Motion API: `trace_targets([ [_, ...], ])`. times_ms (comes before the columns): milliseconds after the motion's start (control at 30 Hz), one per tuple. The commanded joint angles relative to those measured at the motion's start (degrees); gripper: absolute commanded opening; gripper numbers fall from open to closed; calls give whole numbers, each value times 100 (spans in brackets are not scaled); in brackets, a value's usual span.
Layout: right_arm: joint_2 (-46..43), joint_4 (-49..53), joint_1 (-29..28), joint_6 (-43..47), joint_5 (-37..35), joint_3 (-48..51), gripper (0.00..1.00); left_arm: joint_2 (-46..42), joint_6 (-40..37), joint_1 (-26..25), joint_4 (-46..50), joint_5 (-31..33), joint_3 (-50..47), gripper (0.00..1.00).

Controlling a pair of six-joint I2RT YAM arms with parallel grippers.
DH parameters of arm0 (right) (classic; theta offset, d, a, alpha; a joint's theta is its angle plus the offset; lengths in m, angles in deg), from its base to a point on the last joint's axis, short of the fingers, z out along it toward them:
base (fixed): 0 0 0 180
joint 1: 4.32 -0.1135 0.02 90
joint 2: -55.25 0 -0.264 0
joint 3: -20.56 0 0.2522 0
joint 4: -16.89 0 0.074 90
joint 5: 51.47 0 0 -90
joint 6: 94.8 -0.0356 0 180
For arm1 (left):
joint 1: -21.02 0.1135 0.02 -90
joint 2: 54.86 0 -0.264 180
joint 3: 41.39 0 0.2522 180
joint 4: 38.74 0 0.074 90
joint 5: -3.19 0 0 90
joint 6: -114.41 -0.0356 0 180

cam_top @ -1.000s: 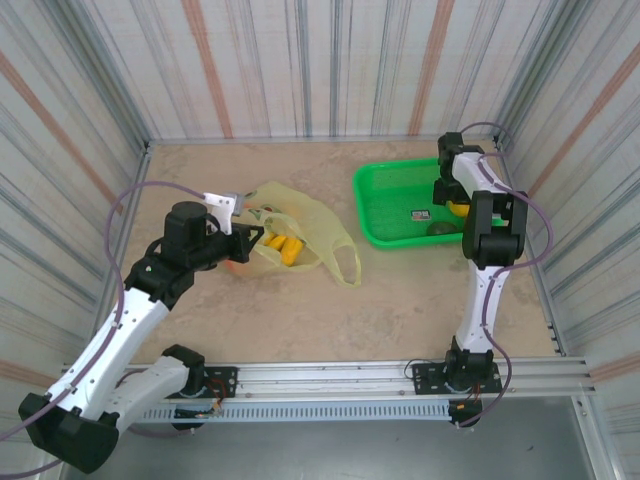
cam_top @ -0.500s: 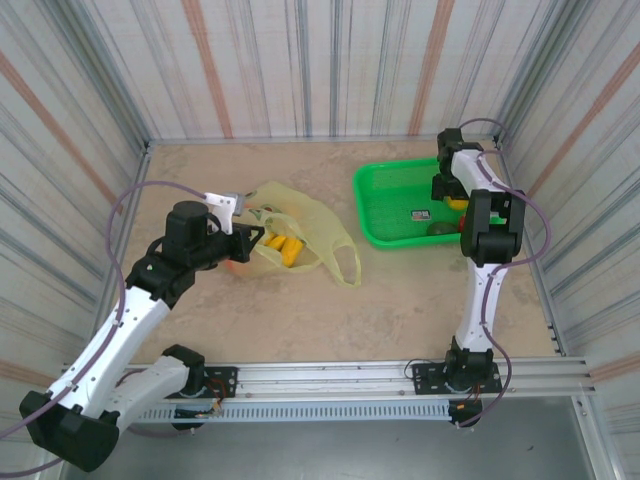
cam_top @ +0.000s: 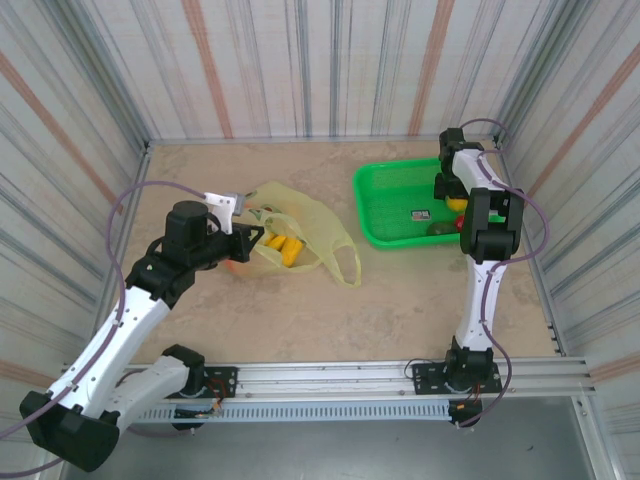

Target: Place the fake fruits into the plastic bag and tie a complex knot

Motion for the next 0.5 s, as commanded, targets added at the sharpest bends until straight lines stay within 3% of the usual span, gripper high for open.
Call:
trace_targets([
  [0, 60, 183, -50, -124, 89, -119, 63, 5, -57, 48, 38, -6, 6, 0],
  [167, -469, -104, -158, -205, 120, 25, 49, -3, -60, 57, 38, 7, 9, 0],
  [300, -1137, -258, -309, -490, 558, 182, 49, -32, -55, 91, 35, -2, 1, 0],
  [467, -2583, -1114, -800, -704, 1323, 1533, 48, -113, -77, 103, 21, 42, -13, 0],
])
